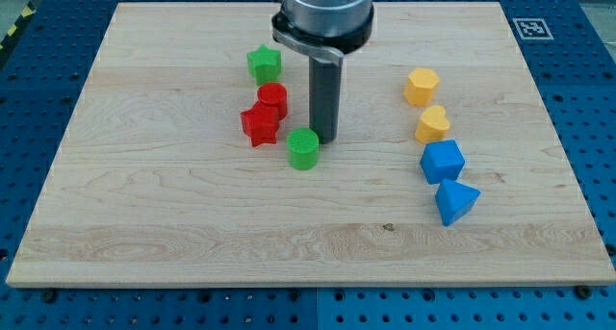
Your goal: Slide the green circle bottom of the red star
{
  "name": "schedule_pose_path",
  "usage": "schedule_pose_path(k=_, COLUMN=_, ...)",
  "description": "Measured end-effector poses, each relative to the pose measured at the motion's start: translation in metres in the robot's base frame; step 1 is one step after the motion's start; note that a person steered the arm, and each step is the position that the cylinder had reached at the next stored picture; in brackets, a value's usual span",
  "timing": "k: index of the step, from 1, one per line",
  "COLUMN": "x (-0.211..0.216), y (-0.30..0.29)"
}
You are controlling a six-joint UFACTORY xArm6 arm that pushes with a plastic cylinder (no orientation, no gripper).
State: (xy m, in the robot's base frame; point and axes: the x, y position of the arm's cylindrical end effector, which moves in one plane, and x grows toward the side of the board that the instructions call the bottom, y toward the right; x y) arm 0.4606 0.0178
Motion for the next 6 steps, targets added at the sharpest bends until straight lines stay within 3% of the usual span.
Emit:
schedule_pose_path(k=2, x=0.028, y=0.049)
schedule_pose_path(k=6, x=0.018, y=0.018)
